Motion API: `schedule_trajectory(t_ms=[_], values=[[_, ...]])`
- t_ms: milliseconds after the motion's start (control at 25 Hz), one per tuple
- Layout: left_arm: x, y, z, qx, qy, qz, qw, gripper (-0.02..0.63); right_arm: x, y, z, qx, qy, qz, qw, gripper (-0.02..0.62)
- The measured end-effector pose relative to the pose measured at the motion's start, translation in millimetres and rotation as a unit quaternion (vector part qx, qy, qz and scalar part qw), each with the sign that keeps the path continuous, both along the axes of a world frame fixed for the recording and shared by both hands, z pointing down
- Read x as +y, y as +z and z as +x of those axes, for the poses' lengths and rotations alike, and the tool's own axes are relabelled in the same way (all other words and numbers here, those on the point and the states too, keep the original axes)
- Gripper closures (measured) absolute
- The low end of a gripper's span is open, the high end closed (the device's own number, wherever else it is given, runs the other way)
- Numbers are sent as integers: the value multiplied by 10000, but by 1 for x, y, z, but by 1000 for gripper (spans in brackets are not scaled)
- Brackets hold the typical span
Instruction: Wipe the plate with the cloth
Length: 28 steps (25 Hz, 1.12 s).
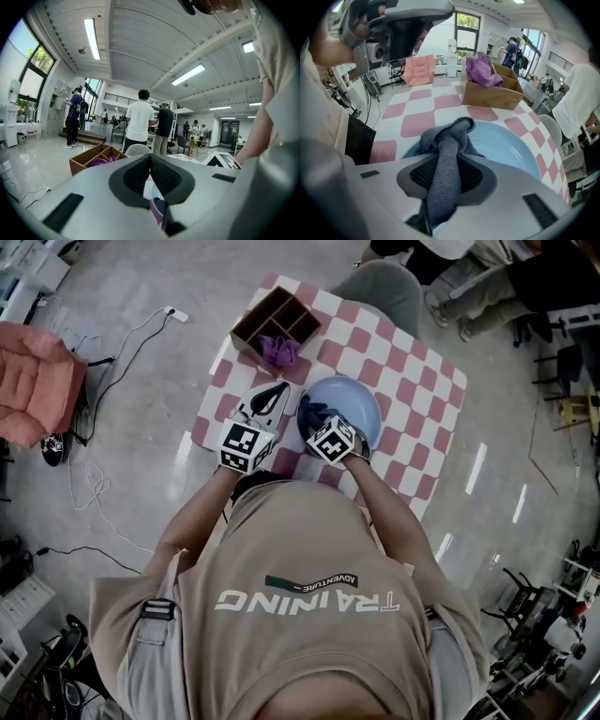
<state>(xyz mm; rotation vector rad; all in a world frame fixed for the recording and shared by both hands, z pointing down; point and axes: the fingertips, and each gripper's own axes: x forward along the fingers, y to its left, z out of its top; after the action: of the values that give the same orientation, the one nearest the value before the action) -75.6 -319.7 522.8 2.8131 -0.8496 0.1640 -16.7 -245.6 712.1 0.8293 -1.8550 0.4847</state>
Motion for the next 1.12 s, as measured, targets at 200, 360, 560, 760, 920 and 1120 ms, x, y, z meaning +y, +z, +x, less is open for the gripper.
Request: schedule_trajectory(t_ms=[200, 360, 560, 760, 920, 1120], values=[[-6, -5, -4, 74, -113, 41, 9999, 591, -23, 2, 9, 164, -77, 51, 9998, 472], [-5, -7, -10, 61, -243, 27, 9997, 591, -37, 3, 17, 229, -55, 69, 9997, 471], [1, -3, -14, 54, -372, -21, 9993, 591, -52, 4, 37, 420, 14, 192, 9989, 469], [8, -6, -15, -20, -403, -16, 9992, 591, -54, 3, 82, 575, 476, 218, 9970, 469], [14, -11, -6, -38, -331, 45, 9994, 591, -43, 1, 114, 547, 971, 220, 9935, 469], [26, -15, 13, -23, -146, 70, 9999, 591, -21, 1, 132, 578, 1301, 209, 9896, 471]])
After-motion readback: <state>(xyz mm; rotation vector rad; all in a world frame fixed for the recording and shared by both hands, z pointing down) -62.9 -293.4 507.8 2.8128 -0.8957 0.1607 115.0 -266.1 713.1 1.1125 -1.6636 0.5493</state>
